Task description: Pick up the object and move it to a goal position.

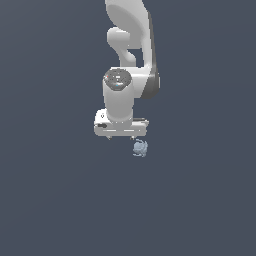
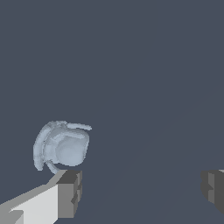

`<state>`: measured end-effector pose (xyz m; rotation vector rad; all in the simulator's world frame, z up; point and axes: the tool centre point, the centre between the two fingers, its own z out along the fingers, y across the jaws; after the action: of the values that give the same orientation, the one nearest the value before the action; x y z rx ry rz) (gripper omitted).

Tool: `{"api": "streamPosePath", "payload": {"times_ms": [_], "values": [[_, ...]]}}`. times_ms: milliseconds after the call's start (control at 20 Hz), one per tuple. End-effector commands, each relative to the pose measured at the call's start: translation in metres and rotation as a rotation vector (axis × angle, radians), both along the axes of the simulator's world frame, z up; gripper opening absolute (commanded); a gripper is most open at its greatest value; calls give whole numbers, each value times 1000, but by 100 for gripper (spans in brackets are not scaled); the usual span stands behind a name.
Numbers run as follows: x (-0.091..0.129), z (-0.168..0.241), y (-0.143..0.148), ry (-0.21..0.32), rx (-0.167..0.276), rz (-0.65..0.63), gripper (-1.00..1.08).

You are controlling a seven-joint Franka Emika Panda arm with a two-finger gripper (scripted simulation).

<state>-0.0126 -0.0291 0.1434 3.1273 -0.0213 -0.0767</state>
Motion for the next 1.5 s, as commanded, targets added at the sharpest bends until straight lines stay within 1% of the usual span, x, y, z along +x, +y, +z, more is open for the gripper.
{"api": "streamPosePath", "payload": {"times_ms": [0, 150, 350, 500, 700, 950, 1200, 1450], "values": [[0, 0, 0, 0, 0, 0, 100], [0, 0, 5, 2, 5, -1, 100], [1, 2, 20, 9, 25, -1, 100], [2, 4, 22, 12, 30, 3, 100], [1, 3, 22, 10, 28, -1, 100], [1, -3, 30, 4, 25, -25, 100], [0, -15, 45, -8, 19, -71, 100], [-3, -31, 65, -26, 13, -135, 100]]}}
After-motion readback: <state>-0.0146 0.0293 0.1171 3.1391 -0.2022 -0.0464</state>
